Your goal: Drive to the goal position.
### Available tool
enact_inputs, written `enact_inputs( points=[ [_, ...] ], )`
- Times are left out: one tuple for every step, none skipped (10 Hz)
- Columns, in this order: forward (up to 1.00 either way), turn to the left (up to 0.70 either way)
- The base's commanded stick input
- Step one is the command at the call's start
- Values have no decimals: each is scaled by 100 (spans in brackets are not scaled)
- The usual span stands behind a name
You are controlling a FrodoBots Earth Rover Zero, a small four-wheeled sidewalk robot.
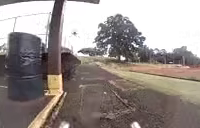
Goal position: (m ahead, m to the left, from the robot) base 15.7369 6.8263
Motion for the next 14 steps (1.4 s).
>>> enact_inputs(
  points=[
    [85,0],
    [85,0],
    [85,0],
    [85,0],
    [85,0],
    [85,0],
    [85,0],
    [85,0],
    [85,0],
    [85,0],
    [85,24],
    [85,27],
    [85,27],
    [85,27]
  ],
)
